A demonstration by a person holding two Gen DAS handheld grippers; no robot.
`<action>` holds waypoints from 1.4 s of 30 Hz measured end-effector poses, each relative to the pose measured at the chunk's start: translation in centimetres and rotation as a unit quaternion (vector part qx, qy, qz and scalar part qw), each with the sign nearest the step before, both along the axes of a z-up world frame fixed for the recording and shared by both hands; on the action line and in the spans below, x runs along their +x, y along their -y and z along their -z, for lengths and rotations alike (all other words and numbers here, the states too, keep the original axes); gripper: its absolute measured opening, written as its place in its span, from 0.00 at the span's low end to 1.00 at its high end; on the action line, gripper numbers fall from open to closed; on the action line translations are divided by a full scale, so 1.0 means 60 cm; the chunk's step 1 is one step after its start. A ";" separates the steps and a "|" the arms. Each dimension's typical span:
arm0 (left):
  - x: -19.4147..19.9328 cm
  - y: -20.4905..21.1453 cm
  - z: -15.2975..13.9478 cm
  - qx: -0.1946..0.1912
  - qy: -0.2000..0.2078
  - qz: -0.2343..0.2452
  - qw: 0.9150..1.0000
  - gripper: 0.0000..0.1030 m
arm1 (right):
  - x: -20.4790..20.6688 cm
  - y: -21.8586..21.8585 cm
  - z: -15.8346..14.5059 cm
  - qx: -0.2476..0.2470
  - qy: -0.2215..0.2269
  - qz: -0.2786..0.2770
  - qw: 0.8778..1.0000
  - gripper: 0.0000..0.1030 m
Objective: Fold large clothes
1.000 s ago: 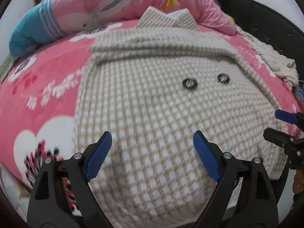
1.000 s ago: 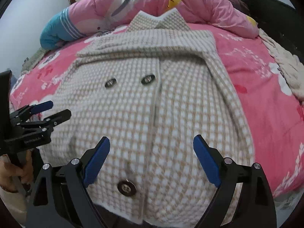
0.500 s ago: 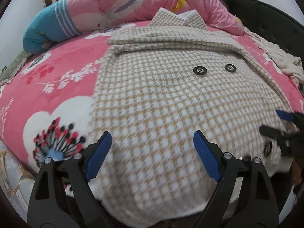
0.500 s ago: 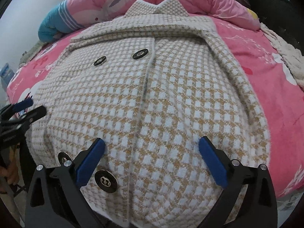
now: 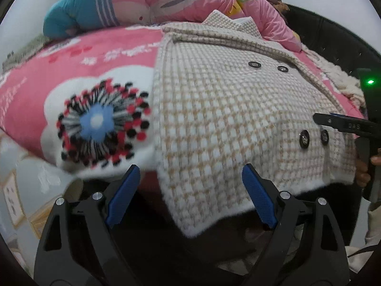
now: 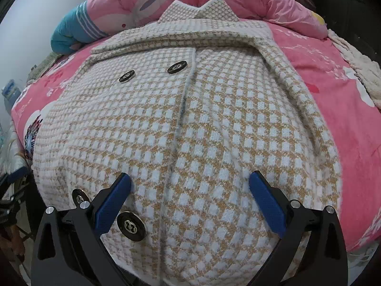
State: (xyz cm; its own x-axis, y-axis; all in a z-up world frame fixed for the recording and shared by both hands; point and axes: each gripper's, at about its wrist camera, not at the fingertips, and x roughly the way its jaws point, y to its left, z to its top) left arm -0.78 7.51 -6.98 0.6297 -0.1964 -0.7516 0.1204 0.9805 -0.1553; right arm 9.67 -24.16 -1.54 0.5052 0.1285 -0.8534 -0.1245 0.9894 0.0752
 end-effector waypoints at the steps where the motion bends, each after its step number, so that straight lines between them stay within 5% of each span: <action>1: 0.000 -0.003 0.005 -0.008 -0.002 -0.001 1.000 0.72 | 0.001 -0.001 -0.001 -0.001 -0.002 0.000 1.000 0.94; 16: 0.057 -0.012 0.061 -0.068 -0.058 0.020 0.996 0.47 | 0.010 -0.010 0.001 -0.009 -0.007 0.001 1.000 0.94; 30: 0.059 0.021 0.089 -0.048 -0.105 0.020 0.993 0.47 | 0.002 -0.009 -0.001 -0.001 -0.001 0.004 1.000 0.94; 42: 0.056 0.038 0.090 -0.001 -0.096 0.033 0.995 0.45 | -0.110 0.076 -0.019 0.001 0.003 0.034 0.999 0.94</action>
State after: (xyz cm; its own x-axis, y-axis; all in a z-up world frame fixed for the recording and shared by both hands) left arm 2.56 5.20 -12.38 0.4607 -0.2344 -0.8560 0.1527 0.9710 -0.1838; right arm 3.04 -28.74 -0.42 0.5181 0.0941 -0.8501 -0.0567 0.9955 0.0757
